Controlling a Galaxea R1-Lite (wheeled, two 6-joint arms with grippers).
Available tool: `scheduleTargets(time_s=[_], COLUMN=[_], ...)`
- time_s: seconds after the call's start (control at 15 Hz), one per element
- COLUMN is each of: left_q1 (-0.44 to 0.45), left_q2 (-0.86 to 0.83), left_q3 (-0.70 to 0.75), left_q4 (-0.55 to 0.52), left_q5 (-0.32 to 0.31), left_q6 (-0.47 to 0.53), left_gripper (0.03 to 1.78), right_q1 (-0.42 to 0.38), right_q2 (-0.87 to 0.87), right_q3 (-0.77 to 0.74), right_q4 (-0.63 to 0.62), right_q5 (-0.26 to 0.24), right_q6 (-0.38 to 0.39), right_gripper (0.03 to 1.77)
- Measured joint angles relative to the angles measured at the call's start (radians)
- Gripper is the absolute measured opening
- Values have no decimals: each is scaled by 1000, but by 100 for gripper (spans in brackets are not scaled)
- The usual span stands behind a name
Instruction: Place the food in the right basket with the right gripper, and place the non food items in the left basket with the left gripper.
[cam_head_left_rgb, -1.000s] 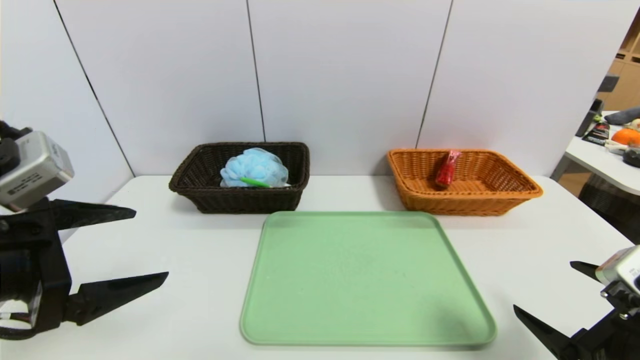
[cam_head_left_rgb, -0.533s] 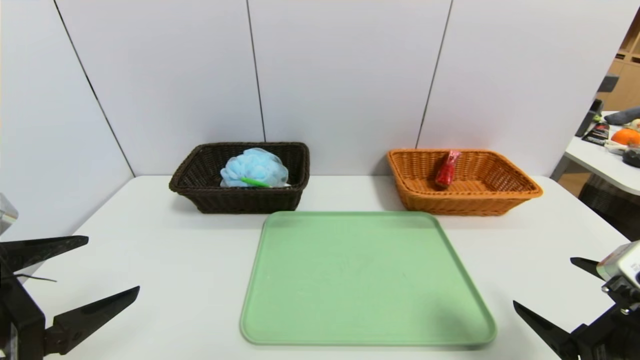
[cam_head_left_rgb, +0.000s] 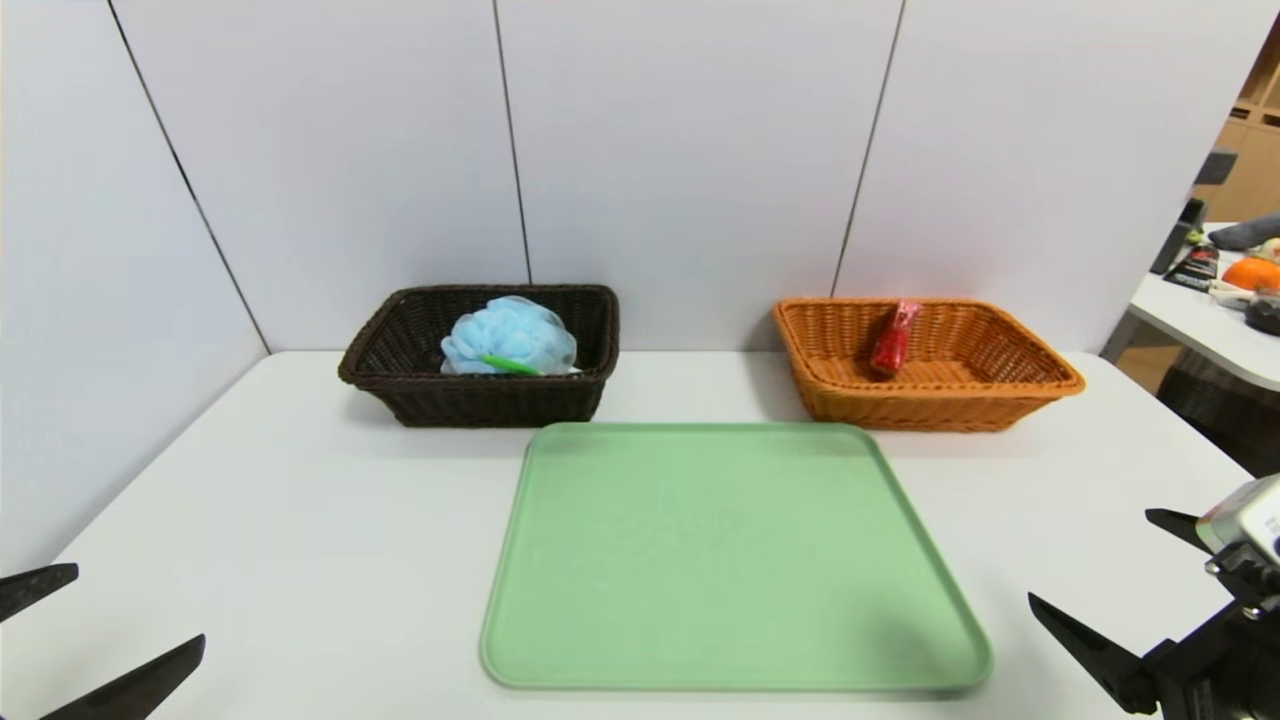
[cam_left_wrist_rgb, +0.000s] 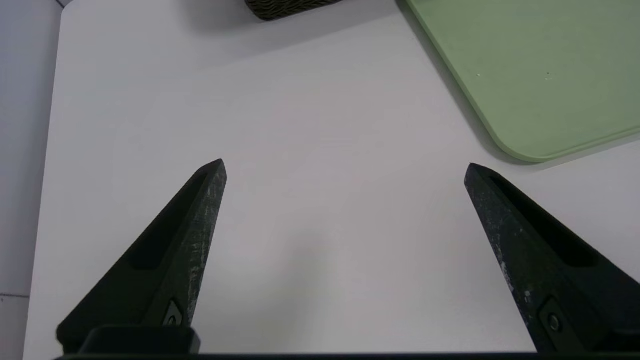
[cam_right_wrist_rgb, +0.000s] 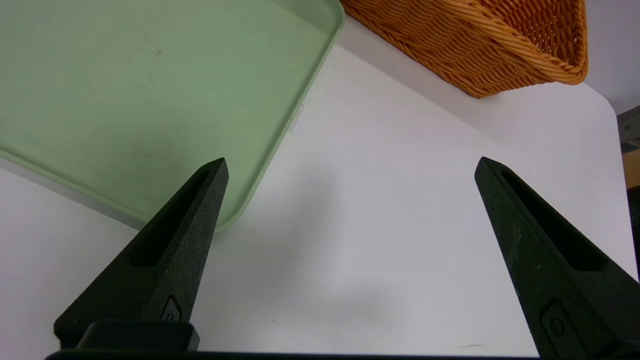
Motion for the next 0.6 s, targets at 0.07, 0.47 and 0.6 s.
scheduleTargets(time_s=[0.07, 0.47, 0.6], left_q1=[24, 100, 106], left_q2=[-22, -148, -176], left_q3=[14, 85, 95], left_q4=[0, 6, 7], left_q5=[-1, -7, -6], left_q6=[-12, -62, -80], left_gripper=[169, 169, 169], right_q1=[-5, -13, -14], right_q2=[-1, -23, -35], right_q3=[0, -2, -6], right_q4=[-1, -6, -8], right_q5=[-3, -103, -144], right_q6=[2, 39, 57], right_gripper=[170, 170, 170])
